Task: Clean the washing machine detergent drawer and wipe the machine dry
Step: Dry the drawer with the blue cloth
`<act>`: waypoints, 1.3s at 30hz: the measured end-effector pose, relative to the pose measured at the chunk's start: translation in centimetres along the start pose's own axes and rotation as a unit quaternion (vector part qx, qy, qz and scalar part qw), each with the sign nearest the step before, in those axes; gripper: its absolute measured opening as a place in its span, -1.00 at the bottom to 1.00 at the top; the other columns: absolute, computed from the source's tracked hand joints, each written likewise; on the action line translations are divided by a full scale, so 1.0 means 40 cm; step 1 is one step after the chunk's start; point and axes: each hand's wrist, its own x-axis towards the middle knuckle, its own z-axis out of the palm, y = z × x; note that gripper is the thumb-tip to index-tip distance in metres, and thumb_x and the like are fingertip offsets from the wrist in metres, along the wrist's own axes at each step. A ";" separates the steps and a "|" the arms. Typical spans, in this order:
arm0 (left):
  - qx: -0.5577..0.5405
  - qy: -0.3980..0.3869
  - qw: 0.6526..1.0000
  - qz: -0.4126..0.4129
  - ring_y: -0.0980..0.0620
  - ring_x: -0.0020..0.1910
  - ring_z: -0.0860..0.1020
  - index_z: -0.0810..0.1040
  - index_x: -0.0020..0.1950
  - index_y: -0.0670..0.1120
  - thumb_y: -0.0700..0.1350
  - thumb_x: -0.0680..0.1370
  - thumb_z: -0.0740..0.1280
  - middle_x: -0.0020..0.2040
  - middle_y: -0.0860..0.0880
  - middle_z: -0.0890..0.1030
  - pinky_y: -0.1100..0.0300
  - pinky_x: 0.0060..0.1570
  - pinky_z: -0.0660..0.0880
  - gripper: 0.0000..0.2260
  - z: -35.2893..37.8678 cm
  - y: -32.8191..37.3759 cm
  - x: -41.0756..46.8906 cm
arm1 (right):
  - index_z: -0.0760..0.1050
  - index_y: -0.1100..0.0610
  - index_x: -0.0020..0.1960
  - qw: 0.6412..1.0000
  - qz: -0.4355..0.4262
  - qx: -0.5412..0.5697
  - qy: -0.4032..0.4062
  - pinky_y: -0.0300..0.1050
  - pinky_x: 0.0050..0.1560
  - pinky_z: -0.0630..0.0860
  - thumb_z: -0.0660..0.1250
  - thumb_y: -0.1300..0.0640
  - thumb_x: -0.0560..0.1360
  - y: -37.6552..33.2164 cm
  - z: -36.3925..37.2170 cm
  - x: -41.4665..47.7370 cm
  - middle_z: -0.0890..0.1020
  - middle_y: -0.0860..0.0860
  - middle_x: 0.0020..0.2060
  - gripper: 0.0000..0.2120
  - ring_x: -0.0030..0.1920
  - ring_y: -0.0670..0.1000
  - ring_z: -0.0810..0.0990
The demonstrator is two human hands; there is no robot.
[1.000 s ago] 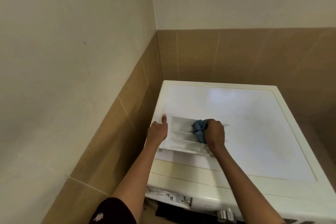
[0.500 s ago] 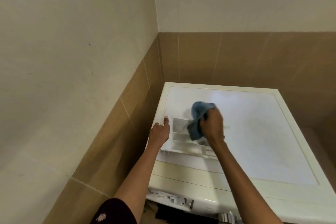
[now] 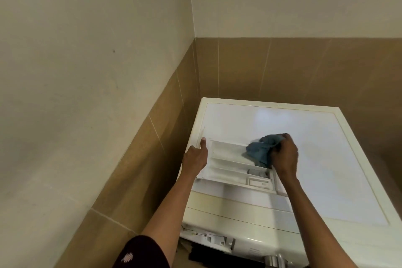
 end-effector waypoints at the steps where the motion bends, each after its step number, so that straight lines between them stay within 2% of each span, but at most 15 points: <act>1: 0.007 -0.002 1.000 0.003 -0.17 0.35 0.38 0.24 0.45 -0.27 0.24 0.60 -0.08 0.40 -0.23 0.37 0.03 0.31 0.31 -0.34 -0.001 0.002 -0.003 | 0.53 0.34 0.02 0.999 0.004 0.025 0.040 -0.23 -0.08 0.35 0.16 0.54 0.34 -0.021 -0.014 -0.003 0.55 0.20 0.00 -0.67 -0.02 0.15 0.53; 3: 0.020 -0.003 1.000 0.010 -0.17 0.36 0.37 0.22 0.45 -0.26 0.21 0.61 -0.10 0.41 -0.22 0.34 0.03 0.34 0.31 -0.37 -0.002 0.007 -0.005 | 0.52 0.34 0.01 0.995 -0.017 0.073 0.070 -0.25 -0.07 0.37 0.14 0.52 0.29 -0.077 -0.027 -0.020 0.55 0.21 -0.02 -0.64 -0.04 0.03 0.50; 6: 0.024 -0.002 1.000 0.011 -0.19 0.36 0.37 0.22 0.45 -0.25 0.20 0.62 -0.11 0.41 -0.24 0.35 0.01 0.34 0.32 -0.37 -0.003 0.005 -0.002 | 0.55 0.35 -0.07 0.986 -0.137 0.090 0.006 -0.56 0.02 0.32 0.19 0.44 0.31 -0.135 0.022 -0.075 0.50 0.15 0.01 -0.75 -0.03 -0.39 0.42; 8: 0.028 0.001 0.999 0.018 -0.20 0.33 0.40 0.28 0.42 -0.26 0.20 0.62 -0.09 0.37 -0.26 0.39 -0.01 0.32 0.35 -0.39 -0.002 0.000 0.004 | 0.56 0.30 -0.10 0.969 -0.220 0.065 -0.090 -0.51 0.14 0.35 0.27 0.37 0.40 -0.140 0.093 -0.127 0.44 0.05 0.04 -0.87 0.01 -0.29 0.43; 11: 0.013 0.006 1.000 0.011 -0.20 0.31 0.43 0.32 0.39 -0.27 0.24 0.60 -0.07 0.34 -0.26 0.43 0.00 0.31 0.37 -0.35 0.002 -0.002 0.009 | 0.54 0.19 0.04 0.949 -0.240 0.011 -0.205 -0.17 -0.04 0.58 0.35 0.38 0.37 -0.117 0.179 -0.207 0.55 0.00 -0.01 -0.73 -0.06 -0.03 0.55; 14: 0.025 0.003 1.000 0.006 -0.19 0.33 0.41 0.28 0.41 -0.26 0.24 0.60 -0.09 0.37 -0.26 0.40 0.02 0.30 0.35 -0.35 0.003 0.004 0.010 | 0.58 0.12 -0.18 0.942 -0.282 -0.052 -0.176 -0.26 -0.21 0.57 0.48 0.27 0.22 -0.105 0.199 -0.243 0.66 0.03 -0.19 -0.80 -0.12 0.07 0.62; 16: 0.022 0.001 1.000 0.006 -0.20 0.34 0.40 0.28 0.42 -0.26 0.24 0.60 -0.08 0.37 -0.26 0.40 0.01 0.31 0.33 -0.35 0.000 0.004 0.009 | 0.57 0.12 -0.27 0.939 -0.305 -0.100 -0.124 -0.26 -0.21 0.49 0.43 0.15 0.26 -0.124 0.191 -0.239 0.64 0.05 -0.22 -0.93 -0.17 0.05 0.61; 18: 0.016 0.002 1.000 0.006 -0.20 0.33 0.40 0.30 0.41 -0.26 0.25 0.59 -0.08 0.37 -0.25 0.40 0.01 0.32 0.34 -0.34 -0.001 0.002 0.009 | 0.58 0.12 -0.26 0.935 -0.299 -0.171 -0.085 -0.14 -0.10 0.42 0.26 0.03 0.35 -0.122 0.186 -0.227 0.63 0.06 -0.19 -0.81 -0.20 0.05 0.58; 20: 0.015 0.002 1.000 0.003 -0.20 0.34 0.39 0.28 0.42 -0.26 0.25 0.60 -0.08 0.39 -0.25 0.38 0.00 0.33 0.33 -0.34 0.000 0.001 0.009 | 0.59 0.11 -0.28 0.929 -0.265 -0.245 -0.080 -0.07 -0.15 0.37 0.17 -0.03 0.35 -0.106 0.166 -0.216 0.59 0.05 -0.21 -0.71 -0.22 0.07 0.53; 24: 0.014 0.002 1.000 0.004 -0.19 0.32 0.41 0.31 0.41 -0.26 0.25 0.59 -0.10 0.37 -0.24 0.40 -0.01 0.33 0.34 -0.33 0.004 0.002 0.002 | 0.54 0.14 -0.45 0.919 -0.183 -0.341 -0.074 -0.05 -0.16 0.27 0.11 -0.05 0.32 -0.065 0.125 -0.206 0.51 0.06 -0.27 -0.63 -0.23 0.08 0.49; 26: 0.014 0.005 1.000 0.005 -0.19 0.33 0.41 0.30 0.41 -0.26 0.24 0.60 -0.10 0.38 -0.24 0.39 -0.01 0.34 0.34 -0.34 0.004 0.004 0.000 | 0.52 0.17 -0.49 0.925 -0.151 -0.339 -0.080 -0.04 -0.17 0.34 0.08 -0.04 0.33 -0.078 0.124 -0.197 0.50 0.07 -0.30 -0.59 -0.24 0.10 0.50; 28: 0.009 0.005 1.000 0.008 -0.19 0.35 0.39 0.27 0.43 -0.26 0.23 0.61 -0.09 0.40 -0.23 0.36 0.00 0.34 0.32 -0.35 0.005 0.006 -0.002 | 0.54 0.19 -0.44 0.936 -0.136 -0.306 -0.107 0.00 -0.14 0.40 -0.01 -0.06 0.36 -0.102 0.133 -0.197 0.50 0.11 -0.27 -0.51 -0.18 0.12 0.51; 32: 0.009 0.002 1.000 0.009 -0.18 0.35 0.38 0.27 0.43 -0.25 0.25 0.60 -0.09 0.41 -0.23 0.36 0.02 0.33 0.31 -0.34 0.004 0.005 -0.001 | 0.56 0.16 -0.15 0.932 -0.153 -0.265 -0.193 0.09 0.10 0.28 -0.23 -0.13 0.37 -0.149 0.174 -0.210 0.46 0.13 -0.02 -0.36 0.07 0.13 0.41; 37: -0.007 0.003 1.000 0.009 -0.18 0.35 0.39 0.28 0.43 -0.25 0.25 0.59 -0.08 0.40 -0.22 0.38 0.00 0.33 0.33 -0.34 0.000 0.003 -0.002 | 0.57 0.10 -0.29 0.909 -0.217 -0.309 -0.177 -0.03 -0.18 0.42 0.00 -0.06 0.45 -0.124 0.155 -0.201 0.53 0.05 -0.20 -0.57 -0.21 0.08 0.53; 39: -0.022 0.004 1.000 0.005 -0.18 0.32 0.42 0.30 0.41 -0.25 0.27 0.58 -0.07 0.38 -0.22 0.40 -0.01 0.32 0.36 -0.32 0.000 0.001 0.002 | 0.63 0.08 -0.16 0.901 -0.221 -0.321 -0.190 -0.04 -0.14 0.41 -0.02 -0.07 0.52 -0.090 0.120 -0.177 0.54 0.04 -0.07 -0.53 -0.13 0.08 0.54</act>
